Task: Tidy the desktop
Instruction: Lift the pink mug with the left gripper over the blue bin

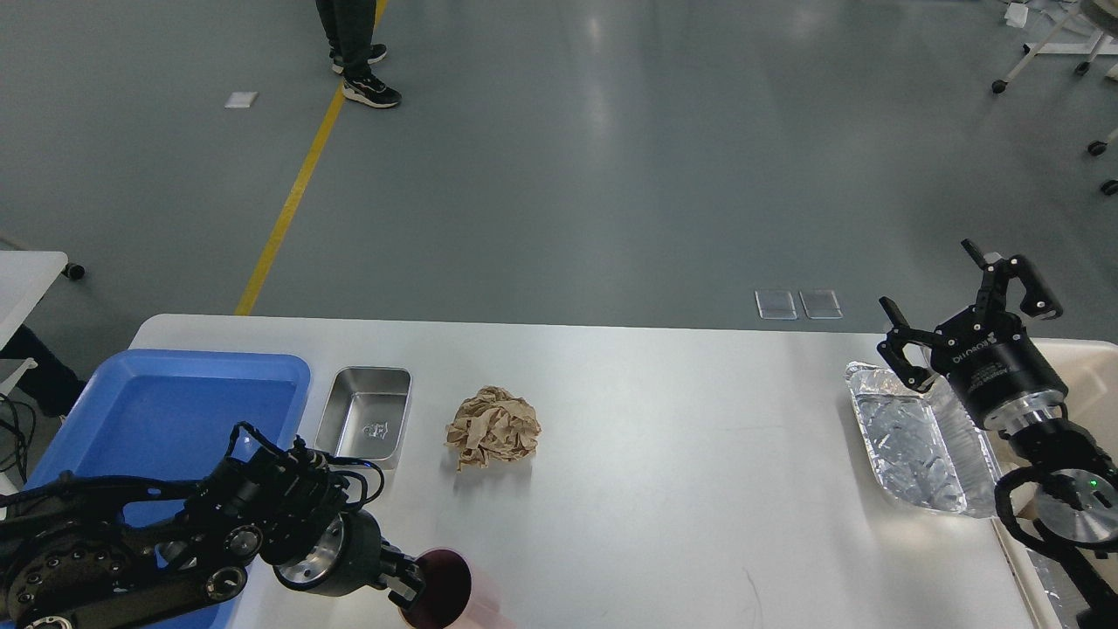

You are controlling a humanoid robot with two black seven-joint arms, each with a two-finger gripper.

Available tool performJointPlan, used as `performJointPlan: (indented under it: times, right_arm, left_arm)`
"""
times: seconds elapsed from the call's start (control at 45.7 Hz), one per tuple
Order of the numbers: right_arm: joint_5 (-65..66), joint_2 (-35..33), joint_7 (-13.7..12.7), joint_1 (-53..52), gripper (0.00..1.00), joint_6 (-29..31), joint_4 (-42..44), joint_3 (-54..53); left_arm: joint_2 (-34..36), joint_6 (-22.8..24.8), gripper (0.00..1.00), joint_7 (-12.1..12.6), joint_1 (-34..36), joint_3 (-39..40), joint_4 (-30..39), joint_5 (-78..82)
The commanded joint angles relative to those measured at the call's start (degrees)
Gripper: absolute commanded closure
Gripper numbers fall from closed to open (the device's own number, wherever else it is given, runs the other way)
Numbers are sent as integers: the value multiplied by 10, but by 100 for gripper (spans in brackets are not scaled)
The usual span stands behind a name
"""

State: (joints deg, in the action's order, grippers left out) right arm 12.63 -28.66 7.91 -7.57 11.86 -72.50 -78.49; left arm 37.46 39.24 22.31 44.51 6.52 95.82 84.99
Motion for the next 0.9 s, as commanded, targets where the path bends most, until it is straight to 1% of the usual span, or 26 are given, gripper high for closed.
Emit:
performJointPlan:
  times: [0.0,0.109,0.394,0.568,0.7,0.875]
  right_arm:
    - [0,0,0,-2,0,-1,-1,-2]
    - [0,1,0,-3,0,-1,-2,-1]
    - [0,-1,0,-3,0,-1,-2,-1]
    - [0,0,0,-4,0,-2,-1,2]
    - [0,0,0,-4,0,-3,-1,4]
    - [0,1,0,-4,0,-3,-1,6]
  left_arm:
    - [0,-3,100,0,20,15,2,2]
    - [-2,0,100,-5,41,31,2,-1]
    - [9,9,100,-7,94,83,3,-36]
    - [44,28,100,-9,145,105,4,-77]
    - [75,30,100,-11,178,114,5,-106]
    - [122,40,100,-11,204,117,27,-129]
